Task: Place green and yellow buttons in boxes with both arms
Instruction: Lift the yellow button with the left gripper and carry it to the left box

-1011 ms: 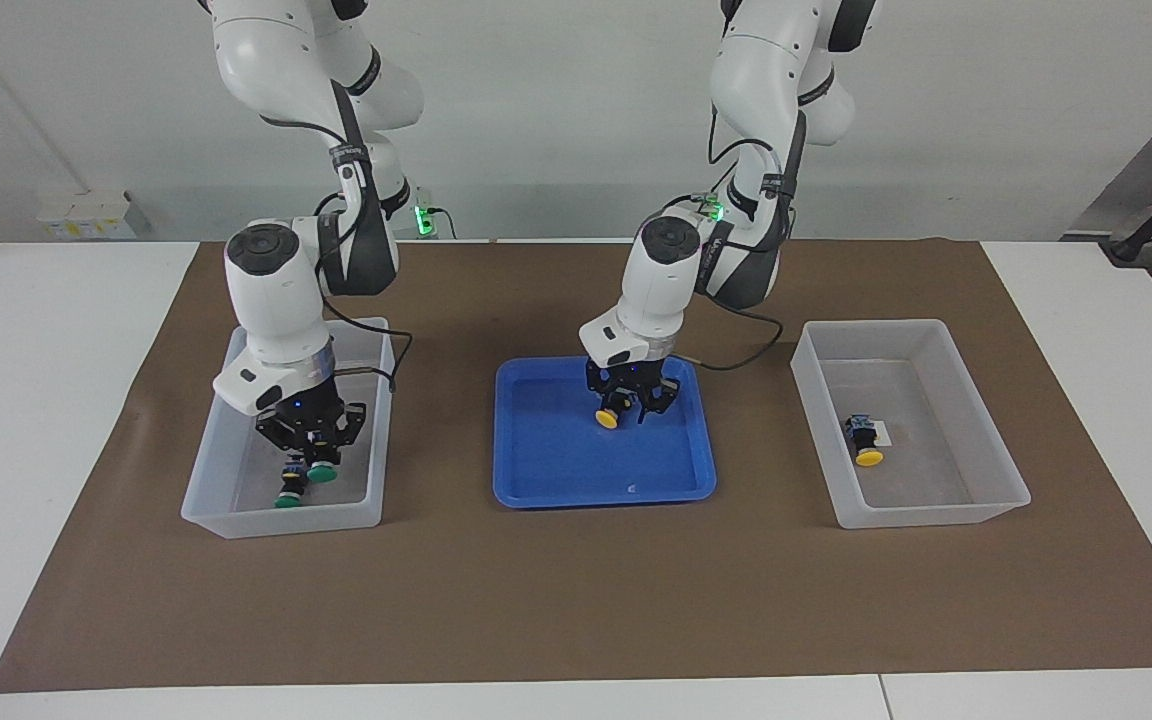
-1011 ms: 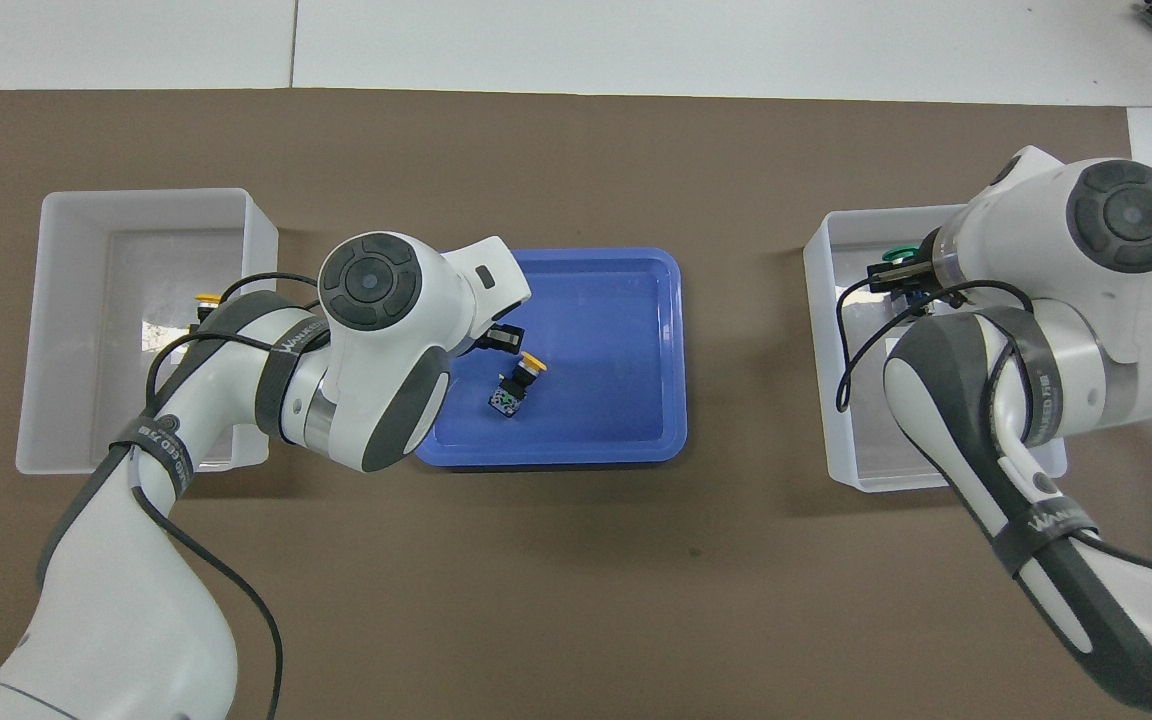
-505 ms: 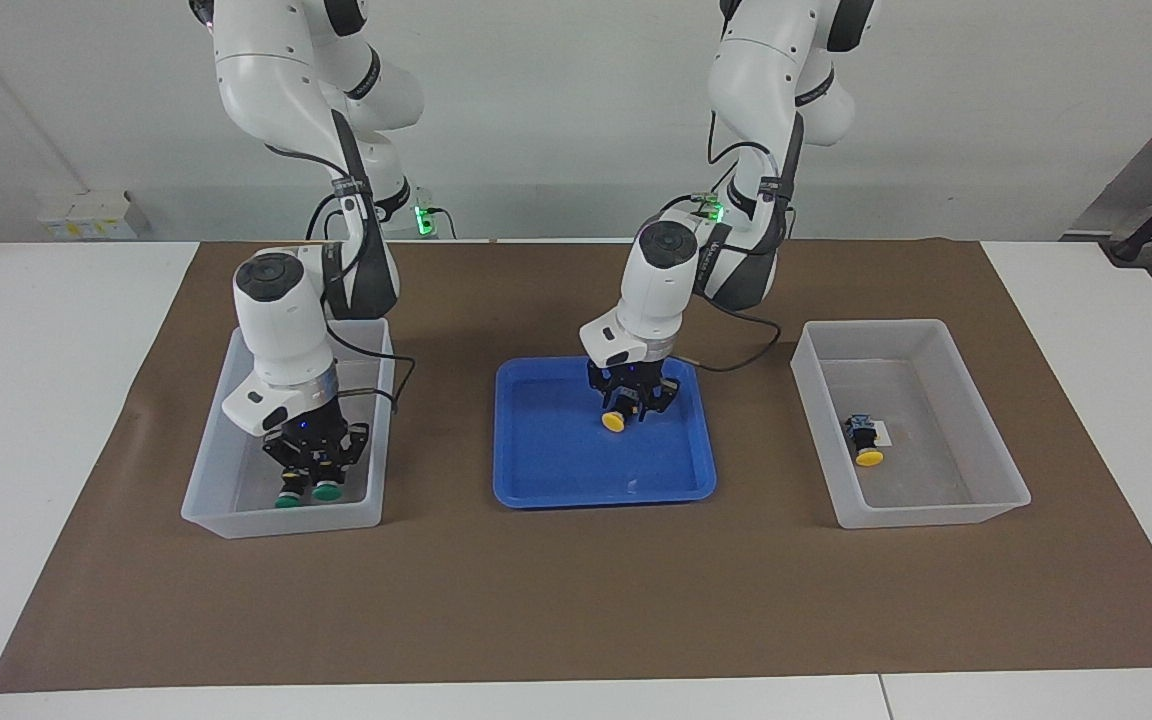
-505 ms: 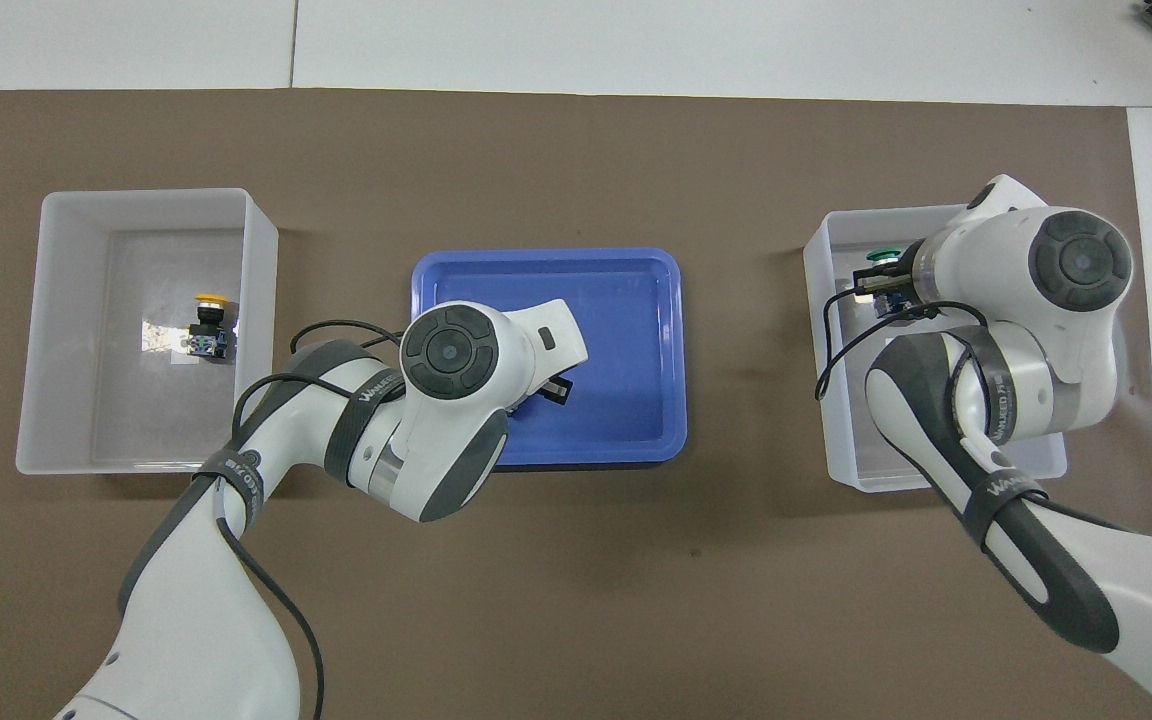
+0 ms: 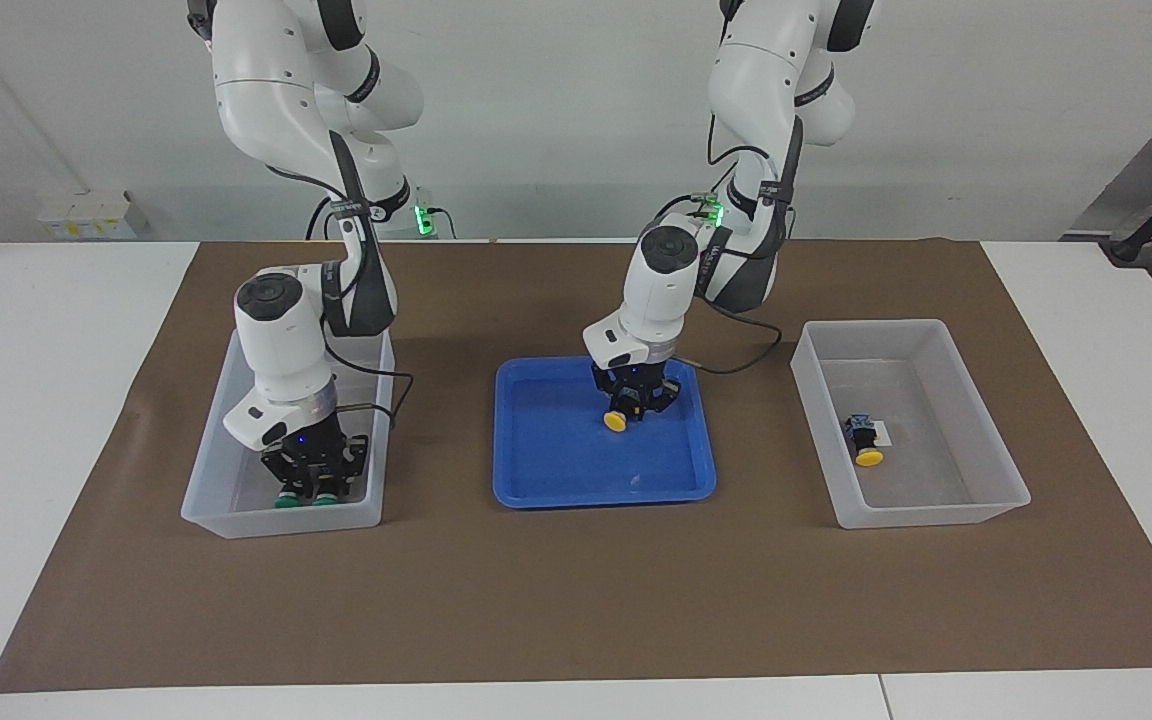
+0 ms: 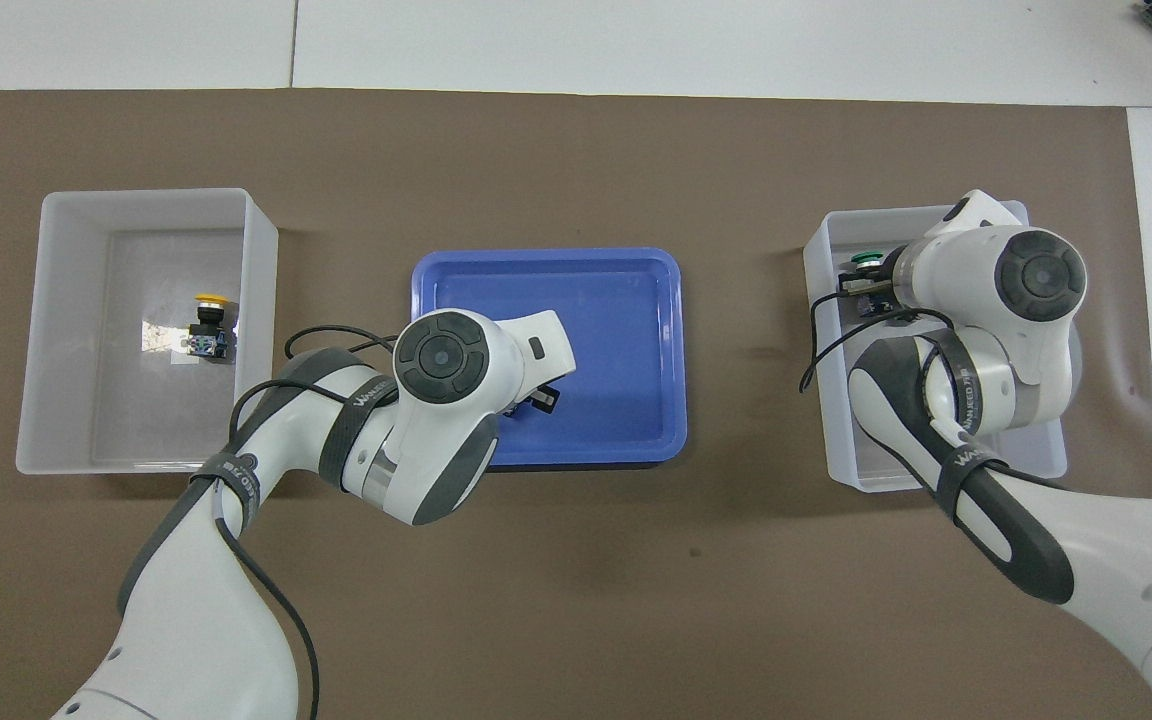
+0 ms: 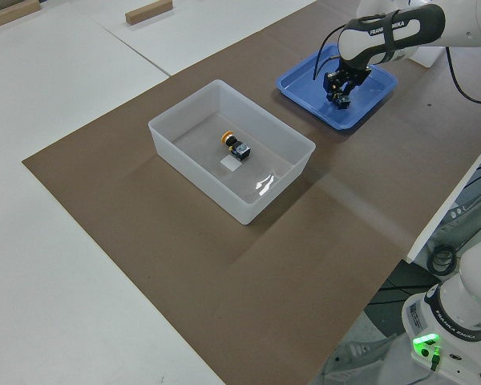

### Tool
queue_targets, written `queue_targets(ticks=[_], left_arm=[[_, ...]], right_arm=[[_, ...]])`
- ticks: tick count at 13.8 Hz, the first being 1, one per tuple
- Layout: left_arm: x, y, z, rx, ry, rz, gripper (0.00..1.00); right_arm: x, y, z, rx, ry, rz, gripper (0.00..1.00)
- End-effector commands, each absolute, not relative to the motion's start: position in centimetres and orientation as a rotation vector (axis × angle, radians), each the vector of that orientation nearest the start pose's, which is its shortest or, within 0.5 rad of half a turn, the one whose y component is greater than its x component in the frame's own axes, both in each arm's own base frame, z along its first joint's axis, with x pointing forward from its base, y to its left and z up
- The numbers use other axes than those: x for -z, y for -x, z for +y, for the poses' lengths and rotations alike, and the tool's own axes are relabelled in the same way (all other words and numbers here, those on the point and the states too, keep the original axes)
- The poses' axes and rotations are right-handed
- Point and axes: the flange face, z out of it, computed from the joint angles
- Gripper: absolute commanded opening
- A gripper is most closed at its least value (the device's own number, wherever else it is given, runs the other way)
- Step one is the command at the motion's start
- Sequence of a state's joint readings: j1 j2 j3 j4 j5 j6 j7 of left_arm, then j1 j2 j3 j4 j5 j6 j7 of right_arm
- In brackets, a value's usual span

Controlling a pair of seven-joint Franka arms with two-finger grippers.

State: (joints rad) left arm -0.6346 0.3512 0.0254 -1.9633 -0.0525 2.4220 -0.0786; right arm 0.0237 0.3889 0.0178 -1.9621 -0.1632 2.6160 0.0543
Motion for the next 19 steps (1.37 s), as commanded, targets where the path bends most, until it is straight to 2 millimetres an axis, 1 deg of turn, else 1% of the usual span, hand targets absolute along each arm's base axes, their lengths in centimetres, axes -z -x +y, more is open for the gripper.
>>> queue_targets(ticks=[1, 3, 5, 6, 8, 9, 10, 12, 13, 15, 16, 19], left_arm=[[-30.3, -50.7, -35.3, 0.156, 3.113, 0.785, 0.19], [-30.5, -51.1, -35.0, 0.158, 3.117, 0.771, 0.01], [-31.0, -51.7, -34.9, 0.17, 3.124, 0.752, 0.0], [-31.6, -52.1, -35.0, 0.189, 3.128, 0.747, 0.0], [-33.6, -53.9, -33.9, 0.196, 3.144, 0.684, 0.0], [-35.2, -54.9, -33.2, 0.186, 3.152, 0.655, 0.0], [-36.6, -56.1, -32.0, 0.165, 3.159, 0.617, 0.0], [-39.4, -58.6, -28.7, 0.136, 3.188, 0.518, 0.0], [-40.6, -59.7, -26.5, 0.133, 3.196, 0.469, 0.0], [-41.8, -61.4, -21.6, 0.141, 3.208, 0.365, 0.0], [-42.0, -62.1, -18.9, 0.126, 3.207, 0.348, 0.0], [-45.6, -64.0, -10.8, 0.093, 3.21, 0.278, 0.0]], right_arm=[[-32.0, -64.0, 3.1, 0.478, 3.162, -0.145, 1.0], [-34.3, -63.6, 3.4, 0.456, 3.171, -0.134, 1.0], [-37.5, -62.7, 3.5, 0.42, 3.185, -0.115, 1.0], [-39.3, -62.1, 3.5, 0.39, 3.195, -0.112, 1.0], [-42.9, -60.7, 3.7, 0.333, 3.201, -0.091, 1.0], [-44.7, -60.1, 4.0, 0.308, 3.177, -0.061, 1.0], [-46.3, -59.3, 4.0, 0.278, 3.164, -0.038, 1.0], [-49.3, -58.2, 3.9, 0.239, 3.17, -0.03, 1.0], [-50.3, -57.9, 3.9, 0.21, 3.173, -0.024, 1.0], [-52.1, -57.2, 4.0, 0.176, 3.136, 0.008, 1.0], [-52.7, -56.9, 3.9, 0.168, 3.117, 0.024, 1.0], [-55.9, -57.1, 3.4, 0.123, 3.122, 0.033, 1.0]])
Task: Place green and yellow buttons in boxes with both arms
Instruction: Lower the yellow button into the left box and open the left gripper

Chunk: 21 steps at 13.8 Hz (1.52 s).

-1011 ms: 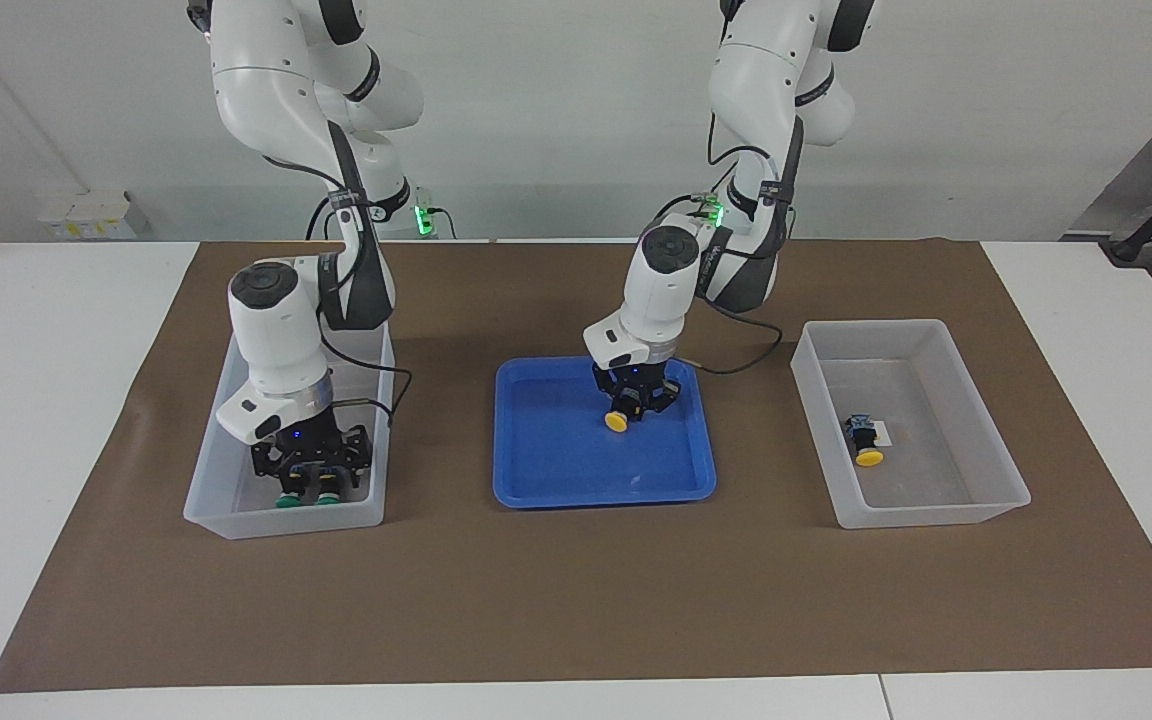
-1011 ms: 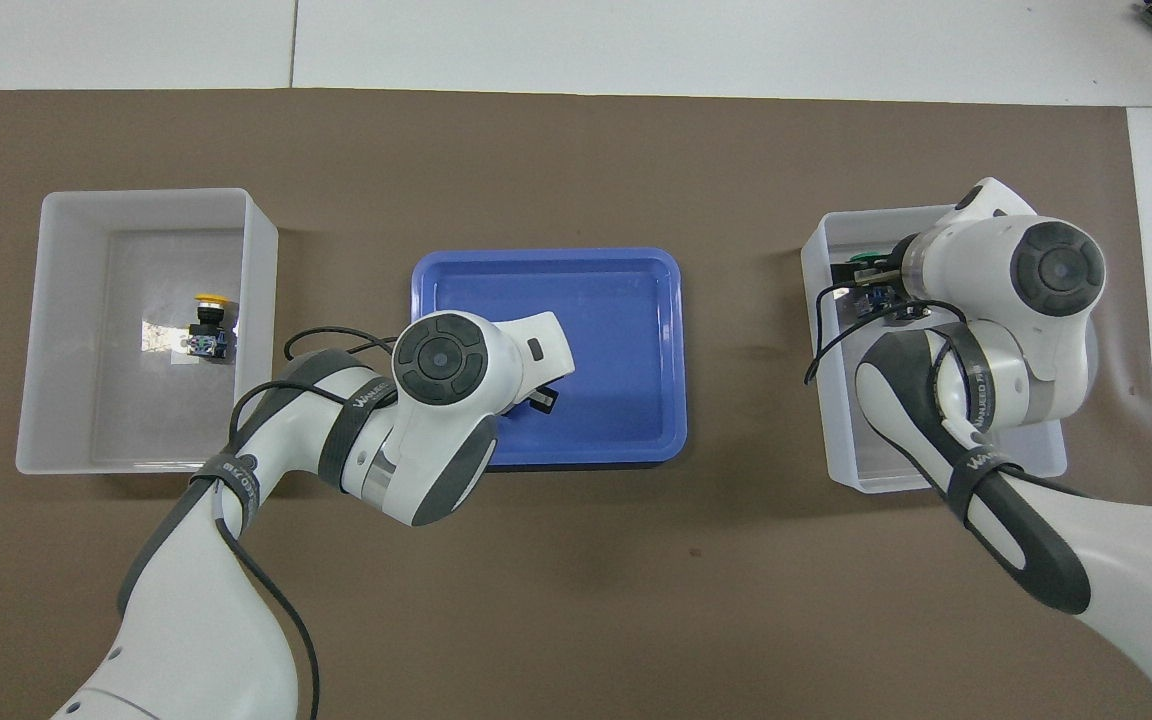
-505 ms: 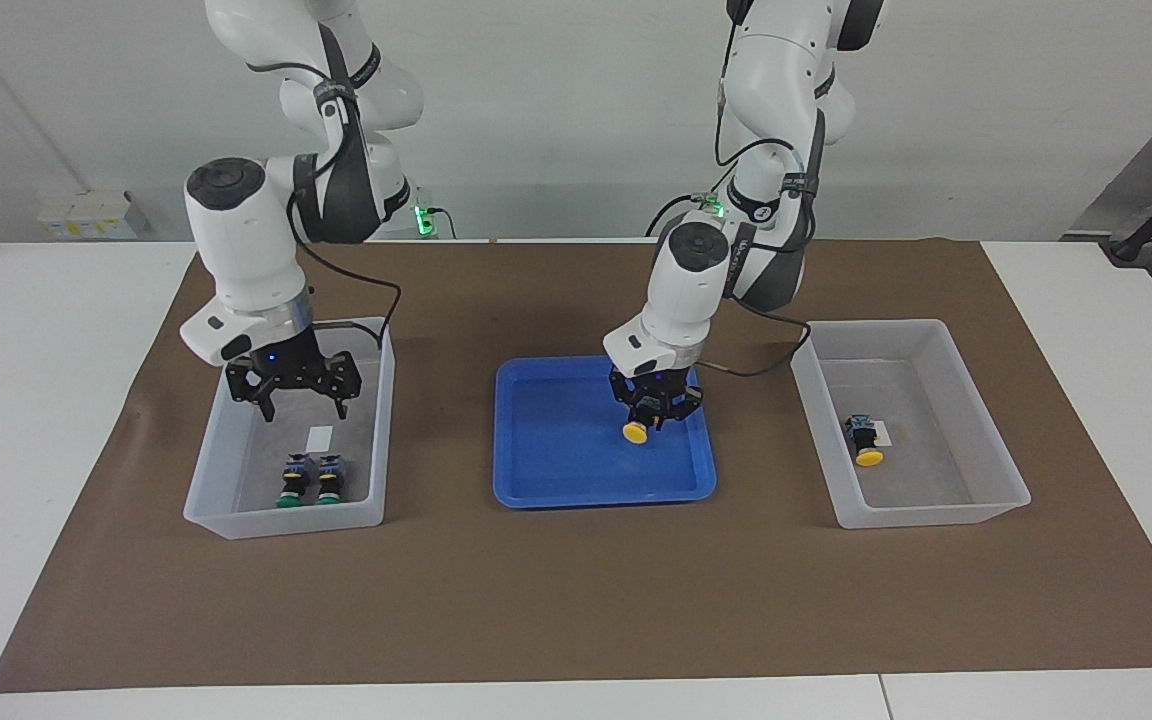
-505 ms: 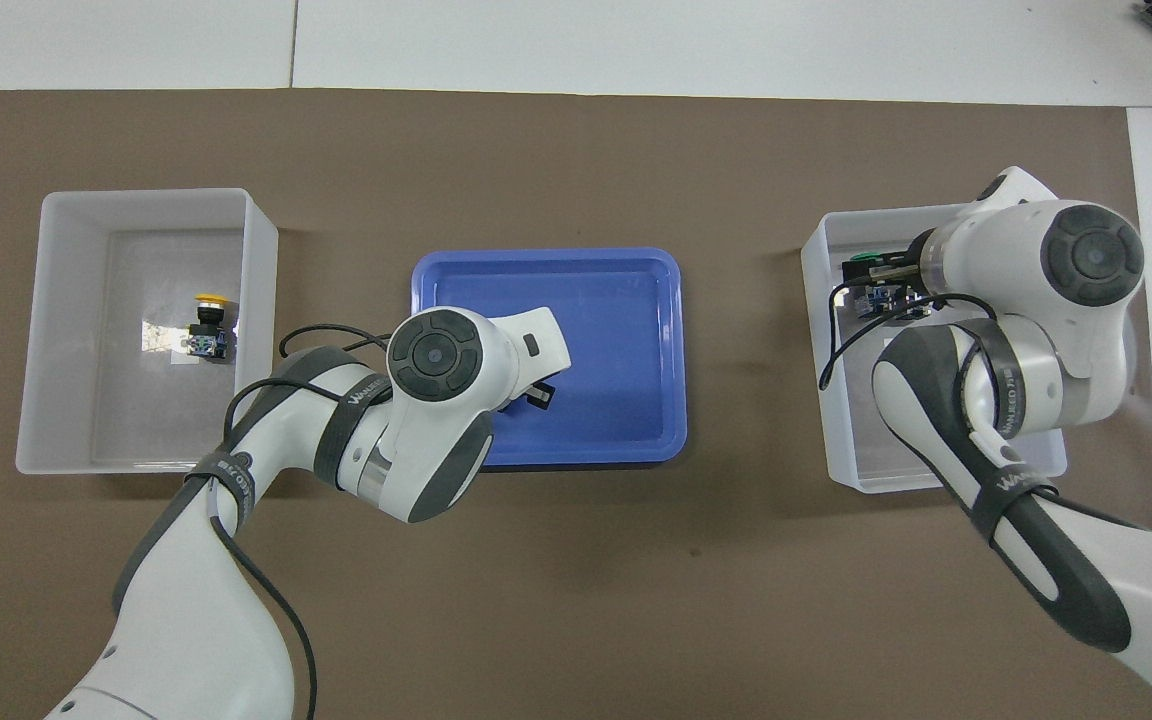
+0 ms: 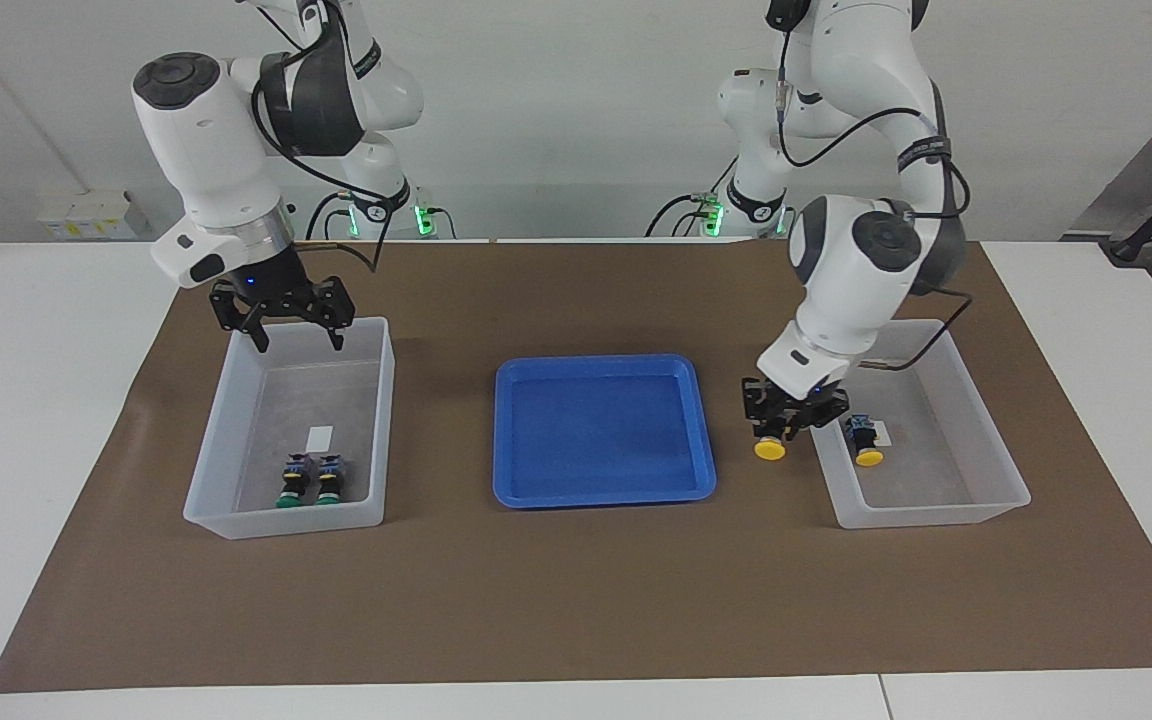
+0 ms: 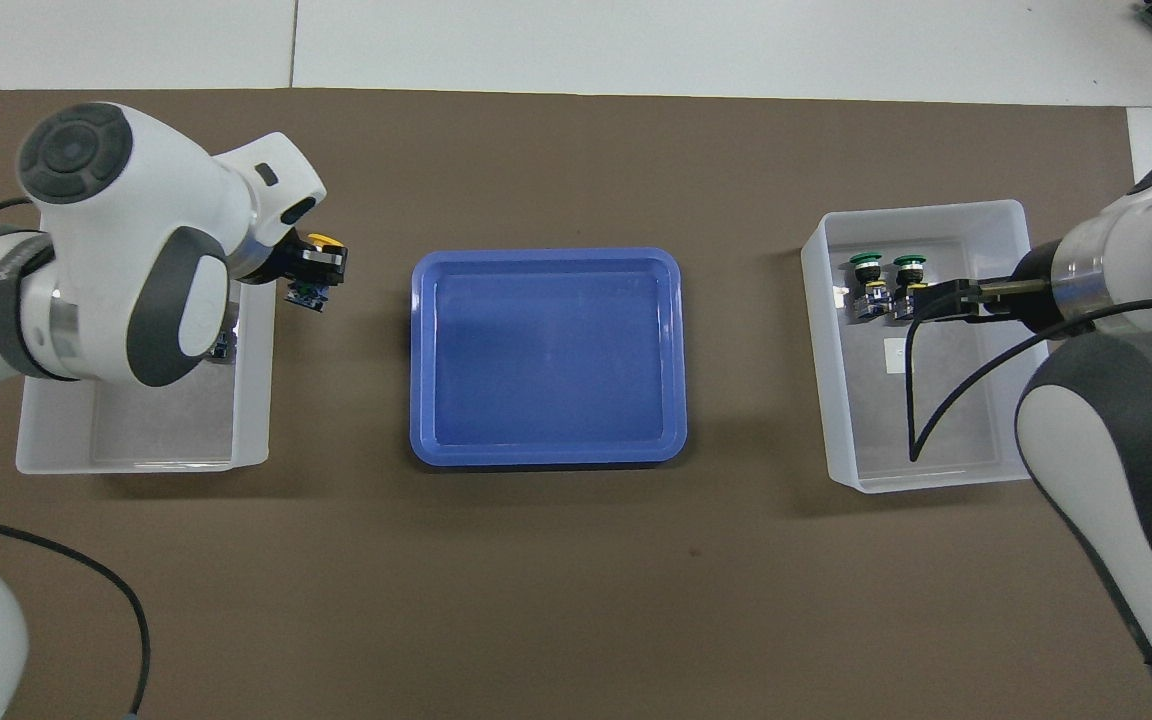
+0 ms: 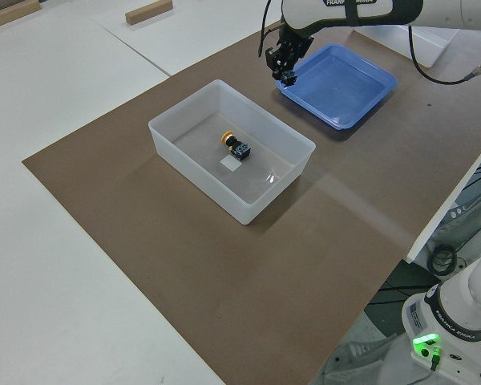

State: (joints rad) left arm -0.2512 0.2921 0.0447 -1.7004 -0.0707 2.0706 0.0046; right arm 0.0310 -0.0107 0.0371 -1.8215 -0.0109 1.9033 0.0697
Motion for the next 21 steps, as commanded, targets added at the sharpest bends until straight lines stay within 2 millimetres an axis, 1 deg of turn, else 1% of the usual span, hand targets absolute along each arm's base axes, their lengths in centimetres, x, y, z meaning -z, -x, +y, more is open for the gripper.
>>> queue_targets(ticks=[1, 3, 4, 5, 6, 7, 8, 9, 10, 11, 12, 15, 17, 19, 21], left_arm=[[-46.3, -64.5, -8.2, 0.091, 3.208, 0.285, 0.0], [-46.5, -64.9, -3.3, 0.087, 3.206, 0.262, 0.0], [-46.6, -64.9, -1.5, 0.095, 3.203, 0.272, 0.0], [-46.8, -64.9, -0.1, 0.108, 3.198, 0.279, 0.0], [-46.4, -64.9, 0.8, 0.118, 3.196, 0.261, 0.0], [-46.0, -64.9, 1.0, 0.138, 3.187, 0.256, 0.0], [-45.4, -64.6, 1.2, 0.152, 3.184, 0.244, 0.0], [-44.4, -64.2, 1.4, 0.149, 3.18, 0.239, 0.0], [-43.3, -63.6, 2.1, 0.151, 3.179, 0.216, 0.0], [-42.1, -63.0, 2.3, 0.14, 3.173, 0.211, 0.0], [-41.1, -62.7, 3.0, 0.129, 3.157, 0.205, 0.0], [-38.9, -62.2, 6.4, 0.159, 3.142, 0.122, 0.0], [-37.4, -61.8, 7.6, 0.189, 3.135, 0.09, 0.0], [-36.1, -61.3, 7.9, 0.203, 3.132, 0.081, 0.0], [-33.9, -60.9, 7.9, 0.209, 3.128, 0.076, 0.0]], right_arm=[[-56.5, -57.1, 3.4, 0.122, 3.128, 0.031, 1.0], [-57.7, -56.9, 3.2, 0.113, 3.133, 0.034, 1.0], [-57.9, -56.9, 3.1, 0.105, 3.134, 0.036, 1.0], [-58.2, -56.7, 3.0, 0.11, 3.135, 0.038, 1.0], [-58.2, -56.4, 3.0, 0.082, 3.139, 0.036, 1.0], [-57.7, -56.0, 2.8, 0.049, 3.141, 0.045, 1.0], [-57.7, -55.9, 2.4, 0.051, 3.139, 0.055, 1.0], [-57.7, -55.9, 2.0, 0.053, 3.136, 0.061, 1.0], [-57.7, -56.0, 1.9, 0.057, 3.136, 0.066, 1.0], [-57.7, -56.0, 1.9, 0.057, 3.134, 0.066, 1.0], [-57.7, -56.0, 2.0, 0.057, 3.131, 0.067, 1.0], [-57.7, -56.0, 2.3, 0.056, 3.127, 0.06, 1.0], [-57.7, -56.0, 2.2, 0.056, 3.127, 0.063, 1.0], [-57.7, -56.0, 2.3, 0.056, 3.127, 0.06, 1.0], [-57.7, -56.0, 2.3, 0.056, 3.125, 0.061, 1.0]])
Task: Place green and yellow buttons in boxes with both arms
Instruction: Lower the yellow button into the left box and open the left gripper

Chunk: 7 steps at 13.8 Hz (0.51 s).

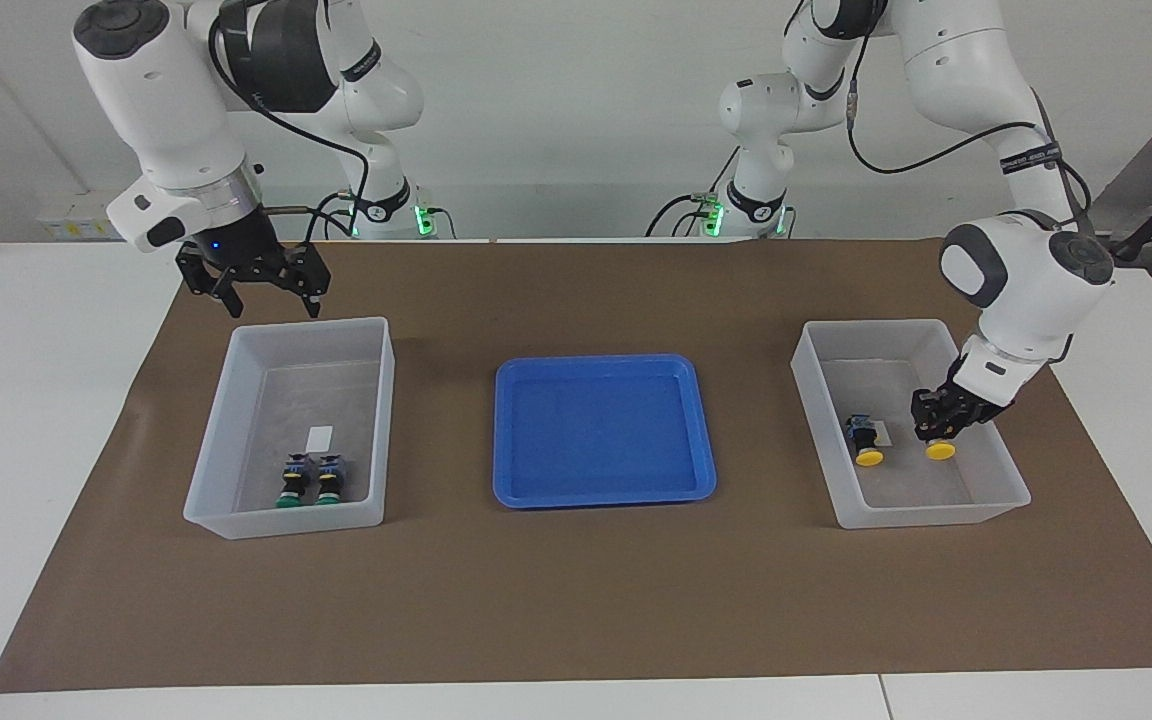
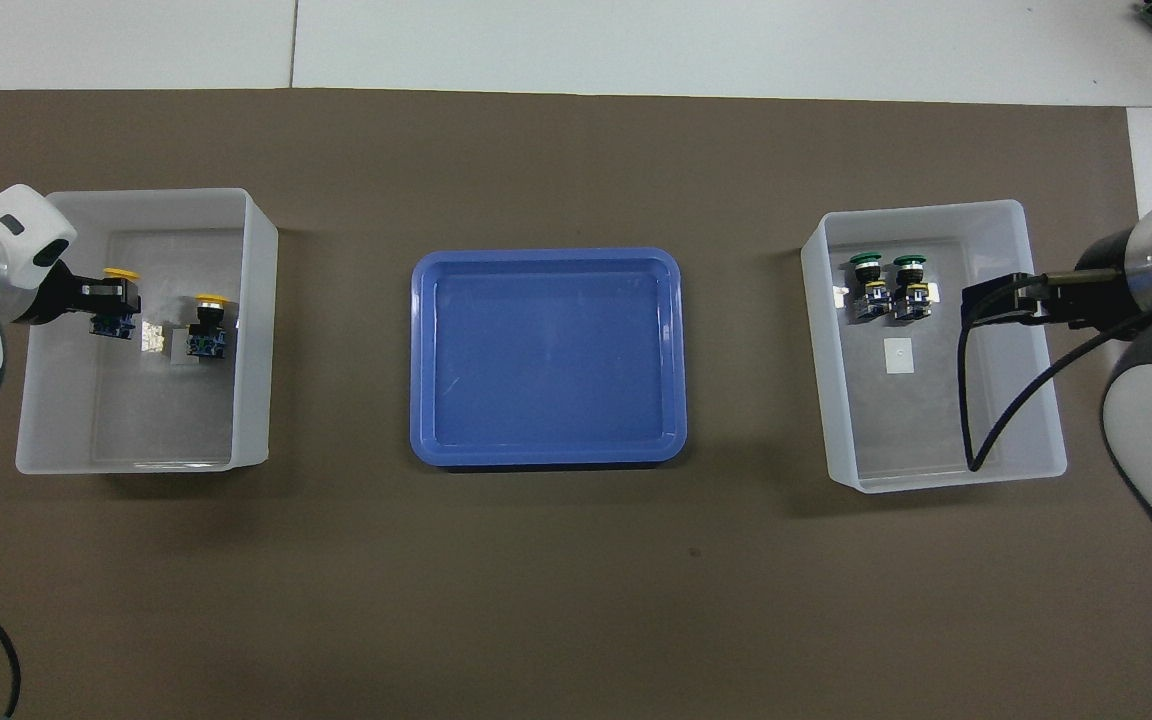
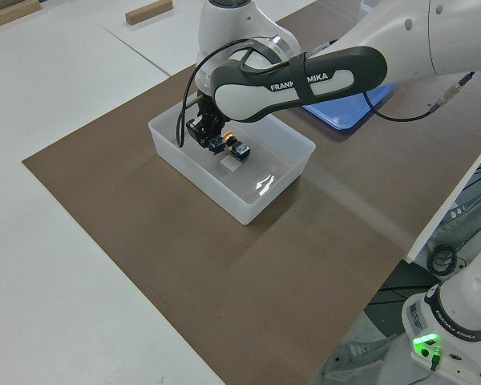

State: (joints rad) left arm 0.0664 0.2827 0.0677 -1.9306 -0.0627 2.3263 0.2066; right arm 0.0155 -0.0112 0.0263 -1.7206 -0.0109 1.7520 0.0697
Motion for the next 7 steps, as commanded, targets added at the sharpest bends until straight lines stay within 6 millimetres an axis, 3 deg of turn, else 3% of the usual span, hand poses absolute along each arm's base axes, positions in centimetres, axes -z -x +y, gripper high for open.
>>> queue_targets(ticks=[1, 3, 4, 5, 6, 7], left_arm=[[-33.63, -60.94, 7.9, 0.214, 3.127, 0.075, 0.0], [-33.24, -60.93, 7.9, 0.202, 3.128, 0.075, 0.0], [-33.31, -60.98, 7.81, 0.204, 3.128, 0.078, 0.13], [-33.4, -61.11, 7.73, 0.207, 3.128, 0.08, 0.43], [-33.6, -61.25, 7.36, 0.204, 3.127, 0.094, 0.66], [-34.05, -61.65, 7.2, 0.216, 3.125, 0.1, 0.77]], right_arm=[[-57.75, -55.96, 2.29, 0.056, 3.125, 0.061, 1.0], [-57.75, -55.97, 2.2, 0.056, 3.125, 0.063, 1.0], [-57.75, -55.97, 2.2, 0.056, 3.125, 0.063, 1.0], [-57.75, -55.96, 2.29, 0.056, 3.125, 0.061, 1.0], [-57.75, -55.96, 2.29, 0.056, 3.125, 0.058, 1.0], [-57.75, -55.96, 2.29, 0.056, 3.125, 0.061, 1.0]])
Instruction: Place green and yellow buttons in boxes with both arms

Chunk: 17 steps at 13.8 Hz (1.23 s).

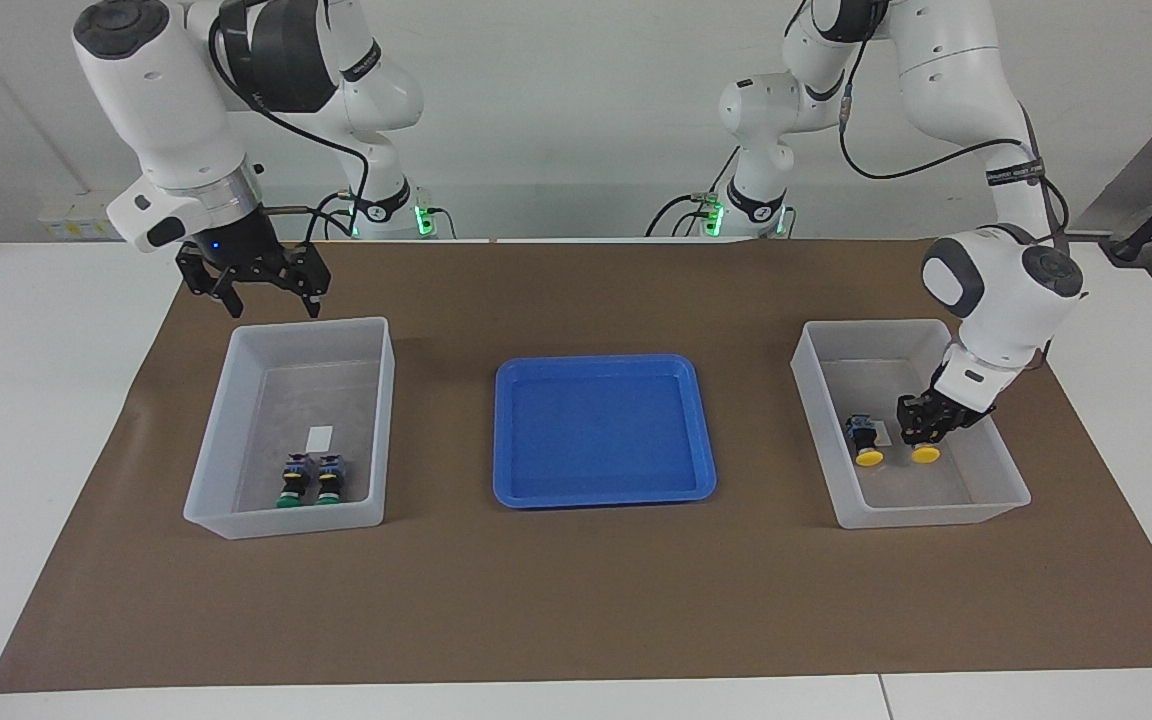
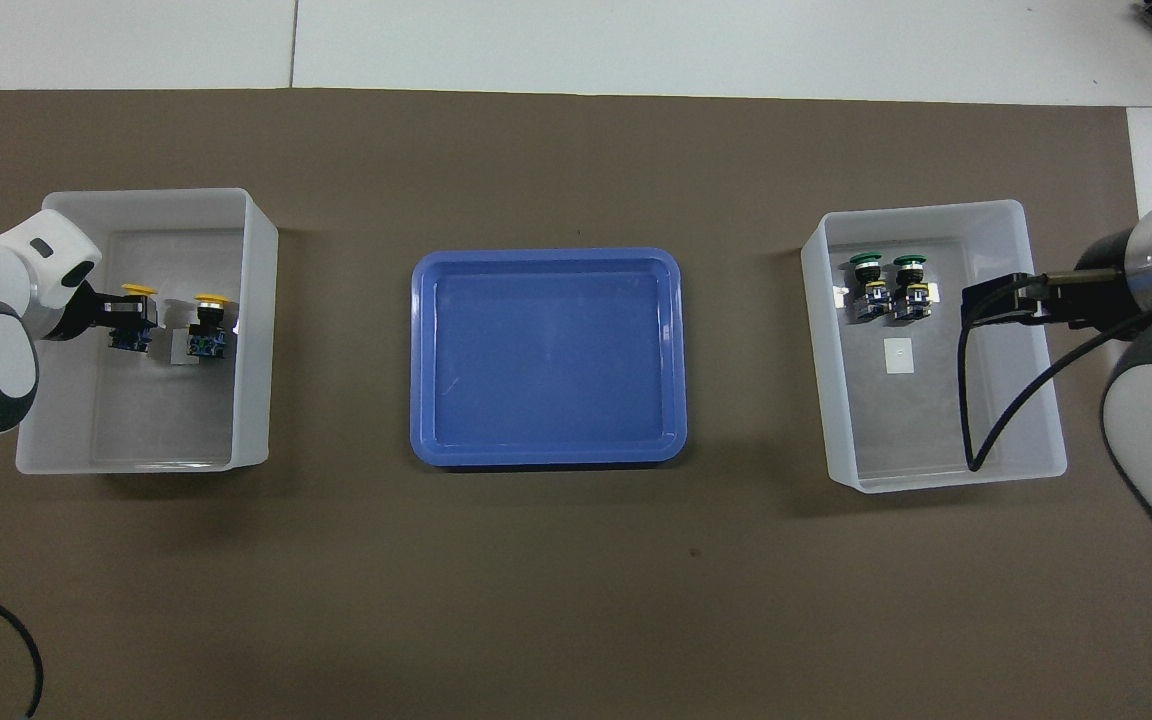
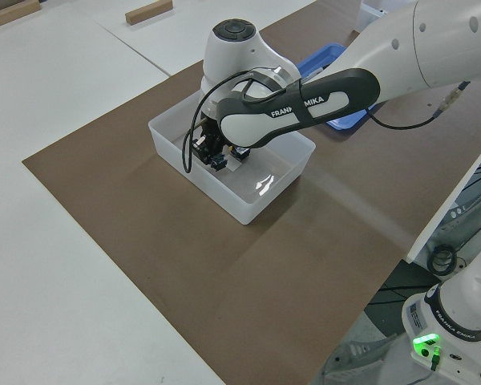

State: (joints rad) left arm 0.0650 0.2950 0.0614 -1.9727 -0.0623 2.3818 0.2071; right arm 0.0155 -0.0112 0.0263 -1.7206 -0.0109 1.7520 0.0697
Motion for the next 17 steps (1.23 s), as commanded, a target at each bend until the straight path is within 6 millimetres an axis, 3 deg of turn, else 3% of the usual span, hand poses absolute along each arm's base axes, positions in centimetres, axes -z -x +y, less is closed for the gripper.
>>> queue_targets(ticks=[1, 4, 8, 13, 17], left_arm=[[-34.3, -61.9, 7.1, 0.223, 3.123, 0.103, 0.82], [-36.6, -63.9, 6.8, 0.174, 3.13, 0.122, 0.82], [-43.5, -66.5, 5.0, 0.054, 3.082, 0.208, 0.86], [-51.4, -65.7, -0.5, -0.142, 3.038, 0.2, 0.86], [-55.4, -64.1, -3.9, -0.23, 3.045, 0.263, 0.87]], right_arm=[[-57.7, -56.0, 2.3, 0.056, 3.125, 0.061, 1.0], [-57.7, -56.0, 2.2, 0.056, 3.125, 0.063, 1.0], [-57.7, -56.0, 2.3, 0.056, 3.125, 0.061, 1.0], [-57.7, -56.0, 2.3, 0.056, 3.125, 0.061, 1.0], [-57.7, -56.0, 2.3, 0.056, 3.125, 0.061, 1.0]])
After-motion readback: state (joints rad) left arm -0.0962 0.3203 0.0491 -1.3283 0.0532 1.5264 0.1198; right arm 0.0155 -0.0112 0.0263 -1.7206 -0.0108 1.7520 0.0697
